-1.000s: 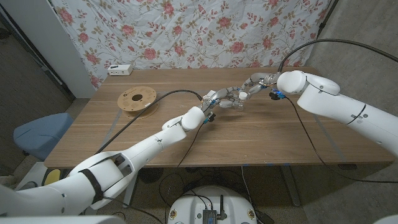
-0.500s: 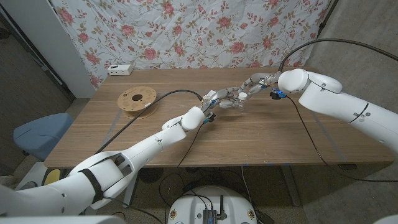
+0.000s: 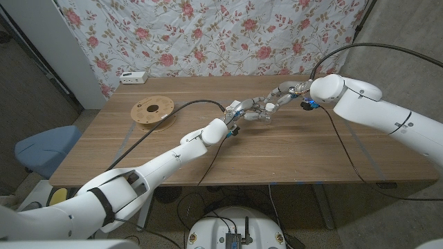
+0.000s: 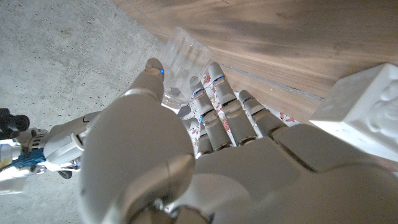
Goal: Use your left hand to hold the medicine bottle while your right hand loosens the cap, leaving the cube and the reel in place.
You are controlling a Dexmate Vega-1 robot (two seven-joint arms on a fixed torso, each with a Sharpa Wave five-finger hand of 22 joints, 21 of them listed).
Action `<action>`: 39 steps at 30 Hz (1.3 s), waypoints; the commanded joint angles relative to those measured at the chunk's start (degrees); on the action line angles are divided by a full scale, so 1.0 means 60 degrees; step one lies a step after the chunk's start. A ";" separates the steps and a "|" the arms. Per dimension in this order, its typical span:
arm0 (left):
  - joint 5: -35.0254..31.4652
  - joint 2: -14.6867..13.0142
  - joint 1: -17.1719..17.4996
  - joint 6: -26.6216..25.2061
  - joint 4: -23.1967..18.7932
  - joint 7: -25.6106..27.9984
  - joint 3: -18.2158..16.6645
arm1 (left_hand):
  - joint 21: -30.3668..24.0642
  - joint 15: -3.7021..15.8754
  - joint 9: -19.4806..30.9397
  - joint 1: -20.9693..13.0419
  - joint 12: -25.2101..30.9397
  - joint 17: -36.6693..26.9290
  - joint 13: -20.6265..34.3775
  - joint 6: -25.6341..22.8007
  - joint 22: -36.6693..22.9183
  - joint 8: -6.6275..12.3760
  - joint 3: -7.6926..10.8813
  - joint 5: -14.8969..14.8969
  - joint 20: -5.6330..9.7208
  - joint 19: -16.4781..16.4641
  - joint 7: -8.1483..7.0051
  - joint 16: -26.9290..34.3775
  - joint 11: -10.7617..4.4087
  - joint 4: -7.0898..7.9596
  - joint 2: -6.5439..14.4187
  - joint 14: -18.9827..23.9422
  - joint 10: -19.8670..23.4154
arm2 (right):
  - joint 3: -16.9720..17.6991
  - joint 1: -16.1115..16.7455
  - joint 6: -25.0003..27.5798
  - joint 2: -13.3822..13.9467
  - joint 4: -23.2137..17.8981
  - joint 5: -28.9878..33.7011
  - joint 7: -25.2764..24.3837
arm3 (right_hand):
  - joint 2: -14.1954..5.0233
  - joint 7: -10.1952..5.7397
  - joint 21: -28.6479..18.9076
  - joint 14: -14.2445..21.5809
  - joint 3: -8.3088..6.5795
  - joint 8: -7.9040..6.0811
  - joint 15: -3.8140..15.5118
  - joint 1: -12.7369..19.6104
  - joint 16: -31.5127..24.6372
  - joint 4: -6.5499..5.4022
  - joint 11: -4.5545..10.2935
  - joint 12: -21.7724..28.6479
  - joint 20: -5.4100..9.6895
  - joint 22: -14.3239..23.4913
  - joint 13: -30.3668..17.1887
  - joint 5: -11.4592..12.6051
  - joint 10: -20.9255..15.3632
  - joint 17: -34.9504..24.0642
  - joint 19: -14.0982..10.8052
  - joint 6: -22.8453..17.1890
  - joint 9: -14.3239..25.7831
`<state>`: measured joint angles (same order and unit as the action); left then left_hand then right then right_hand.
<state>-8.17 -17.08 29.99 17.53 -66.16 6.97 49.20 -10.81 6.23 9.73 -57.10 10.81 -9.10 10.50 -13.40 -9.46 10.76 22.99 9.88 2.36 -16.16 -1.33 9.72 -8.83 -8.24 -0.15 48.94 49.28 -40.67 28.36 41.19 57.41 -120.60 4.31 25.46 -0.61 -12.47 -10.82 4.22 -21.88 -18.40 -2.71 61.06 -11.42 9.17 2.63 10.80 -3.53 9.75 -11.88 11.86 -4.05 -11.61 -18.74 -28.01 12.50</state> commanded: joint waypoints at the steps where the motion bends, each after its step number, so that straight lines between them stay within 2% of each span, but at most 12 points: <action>1: -0.0013 -0.0022 0.0039 -0.0077 -0.0074 0.0009 -0.0002 | 0.0021 0.0939 0.0051 0.0002 0.0051 -0.0005 0.0033 -0.0003 -0.0018 -0.0022 0.0079 0.0076 0.1085 -0.0065 -0.0032 0.0008 -0.0046 -0.0006 0.0042 0.0073 0.0137 | -0.0034 -0.0171 -0.0038 0.0098 0.0099 -0.0195 0.0186 | 0.0130 0.0021 0.0009 -0.0110 0.0051 0.0167 -0.0046 -0.0083 0.0009 -0.0007 -0.0049 -0.0030 -0.0052 0.0031 -0.0017 -0.0036 0.0146 -0.0052 0.0069 0.0284 -0.0014; 4: -0.0010 -0.0025 0.0043 -0.0080 -0.0078 0.0004 -0.0001 | 0.0021 0.0939 0.0050 0.0001 0.0056 -0.0004 0.0033 -0.0007 -0.0018 -0.0020 0.0084 0.0076 0.1093 -0.0065 -0.0040 0.0007 -0.0056 -0.0012 0.0034 0.0070 0.0151 | -0.0034 -0.0166 0.0002 0.0123 0.0057 -0.0199 0.0178 | 0.0198 0.0050 0.0008 -0.0145 0.0079 0.0261 -0.0074 -0.0172 0.0008 -0.0025 -0.0108 -0.0017 -0.0092 0.0031 -0.0019 -0.0052 0.0194 -0.0058 0.0100 0.0435 -0.0019; 7: -0.0008 -0.0022 0.0042 -0.0071 -0.0070 0.0002 0.0002 | 0.0020 0.0953 0.0050 -0.0004 0.0061 -0.0005 0.0033 -0.0005 -0.0018 -0.0021 0.0093 0.0077 0.1094 -0.0066 -0.0046 0.0007 -0.0056 -0.0019 0.0028 0.0068 0.0164 | -0.0021 -0.0113 0.0142 0.0136 -0.0044 -0.0160 0.0055 | 0.0309 0.0189 0.0002 -0.0189 0.0172 0.0344 -0.0126 -0.0419 -0.0001 -0.0106 -0.0229 0.0009 -0.0114 0.0031 -0.0021 -0.0109 0.0243 -0.0073 0.0134 0.0531 -0.0024; 10: -0.0010 -0.0011 0.0028 -0.0044 -0.0038 0.0000 0.0008 | 0.0022 0.0945 0.0050 0.0008 0.0059 -0.0006 0.0034 -0.0001 -0.0018 -0.0023 0.0096 0.0076 0.1083 -0.0061 -0.0034 0.0009 -0.0060 -0.0013 0.0026 0.0070 0.0158 | -0.0036 -0.0085 0.0206 0.0161 -0.0115 -0.0112 -0.0021 | 0.0387 0.0240 -0.0018 -0.0210 0.0351 0.0374 -0.0162 -0.0911 -0.0027 -0.0308 -0.0277 0.0045 -0.0132 0.0033 -0.0023 -0.0206 0.0255 -0.0092 0.0134 0.0519 -0.0004; 11: -0.0016 -0.0004 0.0020 -0.0033 -0.0019 0.0009 0.0010 | 0.0022 0.0952 0.0050 0.0004 0.0057 -0.0005 0.0034 -0.0005 -0.0018 -0.0021 0.0098 0.0076 0.1085 -0.0060 -0.0037 0.0007 -0.0057 -0.0018 0.0023 0.0066 0.0153 | -0.0104 -0.0107 0.0335 0.0156 -0.0170 0.0002 -0.0059 | 0.0419 0.0283 -0.0027 -0.0218 0.0473 0.0404 -0.0173 -0.1255 -0.0046 -0.0443 -0.0337 0.0064 -0.0135 0.0034 -0.0025 -0.0264 0.0269 -0.0104 0.0143 0.0530 0.0009; 14: -0.0025 0.0015 -0.0012 0.0011 0.0041 0.0016 0.0016 | 0.0021 0.0939 0.0050 0.0023 0.0057 -0.0007 0.0034 -0.0004 -0.0018 -0.0022 0.0104 0.0075 0.1087 -0.0060 -0.0049 0.0010 -0.0050 -0.0008 0.0024 0.0071 0.0155 | -0.0209 -0.0154 0.0587 0.0137 -0.0292 0.0172 -0.0102 | 0.0471 0.0453 -0.0042 -0.0228 0.0691 0.0475 -0.0183 -0.1851 -0.0074 -0.0668 -0.0421 0.0103 -0.0163 0.0037 -0.0027 -0.0304 0.0250 -0.0123 0.0139 0.0592 0.0027; 20: -0.0030 0.0050 -0.0056 0.0071 0.0129 0.0023 0.0026 | 0.0022 0.0949 0.0050 0.0023 0.0057 -0.0006 0.0034 -0.0010 -0.0018 -0.0020 0.0122 0.0075 0.1092 -0.0057 -0.0043 0.0009 -0.0077 -0.0015 0.0016 0.0068 0.0154 | -0.0300 -0.0197 0.0734 0.0100 -0.0358 0.0286 -0.0177 | 0.0498 0.0743 -0.0052 -0.0183 0.0872 0.0484 -0.0246 -0.2351 -0.0113 -0.0839 -0.0637 0.0147 -0.0188 0.0039 -0.0027 -0.0308 0.0182 -0.0132 0.0136 0.0505 0.0044; 27: -0.0025 0.0059 -0.0056 0.0051 0.0126 0.0026 0.0026 | 0.0023 0.0952 0.0051 0.0025 0.0055 -0.0008 0.0034 -0.0012 -0.0018 -0.0020 0.0140 0.0076 0.1091 -0.0052 -0.0041 0.0013 -0.0076 -0.0017 0.0018 0.0075 0.0149 | -0.0493 -0.0316 0.0940 0.0046 -0.0385 0.0508 -0.0192 | 0.0510 0.0933 -0.0086 -0.0128 0.0960 0.0467 -0.0283 -0.2599 -0.0137 -0.0898 -0.0756 0.0187 -0.0186 0.0037 -0.0026 -0.0300 0.0087 -0.0128 0.0043 0.0378 0.0053; 39: -0.0022 0.0104 -0.0112 0.0114 0.0218 0.0001 0.0051 | 0.0021 0.0958 0.0051 0.0038 0.0061 -0.0009 0.0035 -0.0020 -0.0018 -0.0017 0.0156 0.0074 0.1104 -0.0057 -0.0040 0.0013 -0.0067 -0.0023 -0.0007 0.0068 0.0165 | -0.0819 -0.0608 0.1202 -0.0071 -0.0294 0.0758 0.0026 | 0.0569 0.1234 -0.0094 -0.0073 0.1024 0.0400 -0.0320 -0.2731 -0.0143 -0.0868 -0.0880 0.0212 -0.0170 0.0036 -0.0026 -0.0283 0.0005 -0.0100 -0.0005 0.0121 0.0064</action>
<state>-8.30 -16.77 29.71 17.76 -65.48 7.08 49.35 -10.81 6.23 9.73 -56.58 10.82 -9.10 10.54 -13.40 -9.46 10.76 23.62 9.96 2.36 -16.16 -1.33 9.72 -8.82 -8.37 -0.56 48.94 49.30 -43.85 26.10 46.86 57.57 -122.56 7.37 24.81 2.78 -5.58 -11.08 3.67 -16.03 -15.60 -4.31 44.99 -12.11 3.80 -1.91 11.48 -4.44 9.75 -11.86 10.16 -3.87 -12.14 -18.23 -26.52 12.67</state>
